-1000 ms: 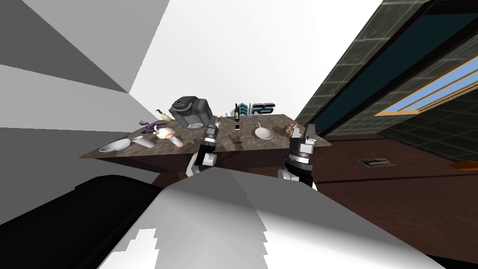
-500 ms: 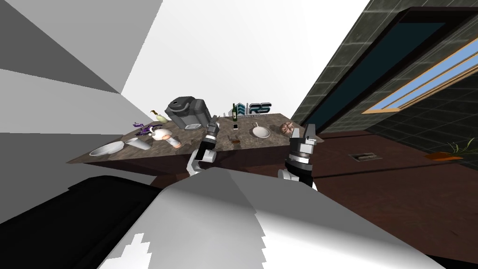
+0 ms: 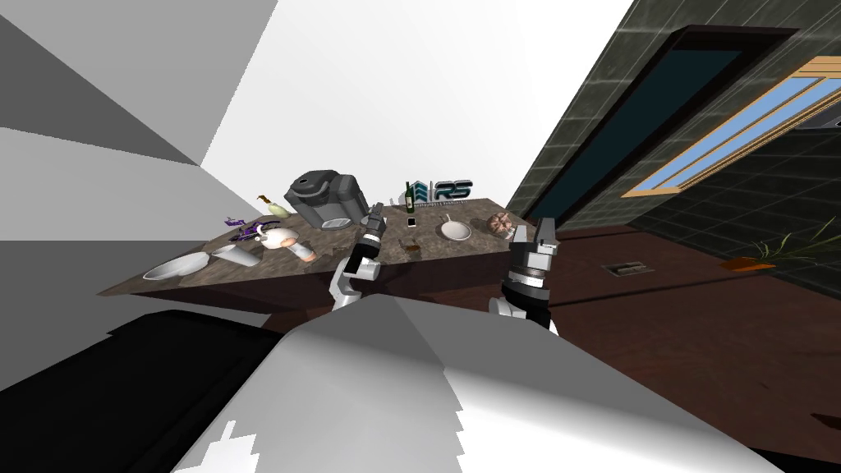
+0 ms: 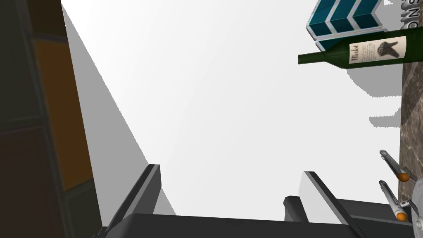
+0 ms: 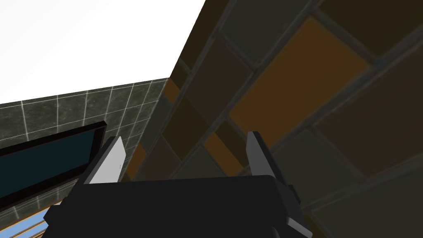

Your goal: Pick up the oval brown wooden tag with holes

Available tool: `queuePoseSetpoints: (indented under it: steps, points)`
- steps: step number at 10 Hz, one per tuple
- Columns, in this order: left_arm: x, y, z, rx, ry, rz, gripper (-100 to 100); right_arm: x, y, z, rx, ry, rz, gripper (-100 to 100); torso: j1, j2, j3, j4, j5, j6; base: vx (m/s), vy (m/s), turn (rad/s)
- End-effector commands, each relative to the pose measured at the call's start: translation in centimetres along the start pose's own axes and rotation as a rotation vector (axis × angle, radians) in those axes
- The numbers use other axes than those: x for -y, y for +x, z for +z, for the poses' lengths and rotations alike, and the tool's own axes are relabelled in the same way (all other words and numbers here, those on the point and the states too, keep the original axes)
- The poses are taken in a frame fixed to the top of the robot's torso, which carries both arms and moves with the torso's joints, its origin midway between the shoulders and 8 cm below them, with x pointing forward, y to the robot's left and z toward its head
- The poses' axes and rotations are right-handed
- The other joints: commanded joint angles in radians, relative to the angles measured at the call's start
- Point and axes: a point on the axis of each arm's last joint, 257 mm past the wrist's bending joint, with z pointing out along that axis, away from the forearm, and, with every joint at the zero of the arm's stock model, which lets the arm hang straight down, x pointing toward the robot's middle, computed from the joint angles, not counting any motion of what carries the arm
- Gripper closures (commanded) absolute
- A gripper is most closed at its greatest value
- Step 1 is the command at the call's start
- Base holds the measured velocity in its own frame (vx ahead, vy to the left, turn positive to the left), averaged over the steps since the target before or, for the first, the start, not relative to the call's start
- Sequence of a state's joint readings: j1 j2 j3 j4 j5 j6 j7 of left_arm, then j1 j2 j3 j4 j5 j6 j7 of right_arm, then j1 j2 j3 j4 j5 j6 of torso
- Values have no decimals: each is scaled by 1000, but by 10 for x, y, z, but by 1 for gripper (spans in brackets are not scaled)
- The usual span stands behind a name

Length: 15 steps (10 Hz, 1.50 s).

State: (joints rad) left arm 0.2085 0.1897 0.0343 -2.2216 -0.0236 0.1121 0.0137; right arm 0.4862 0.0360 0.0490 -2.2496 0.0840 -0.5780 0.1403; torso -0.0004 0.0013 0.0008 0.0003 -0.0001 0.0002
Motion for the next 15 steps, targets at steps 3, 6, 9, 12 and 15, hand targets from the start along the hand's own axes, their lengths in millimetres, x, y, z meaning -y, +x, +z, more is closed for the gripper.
queuePoseSetpoints:
  steps: [3,6,9,12,15]
  points:
    - [-21,-6,10,5,-88,-27,-100,0,0,0,0,0,0,0,0,1,0,0,0,0,-33,-6,-88]
    - [-35,-14,25,16,-153,-66,-100,0,0,0,0,0,0,0,0,1,0,0,0,-1,-31,-9,-95]
    - [-51,-18,30,25,-220,-88,-100,0,0,0,0,0,0,0,1,0,0,0,0,-1,-19,-3,-54]
    - [-68,-22,34,37,-290,-111,-100,0,0,0,0,0,0,0,0,0,0,0,0,0,-26,-5,-100]
    - [-83,-26,36,49,-360,-135,-100,0,0,0,0,0,0,0,1,0,0,0,0,0,-16,-1,-64]
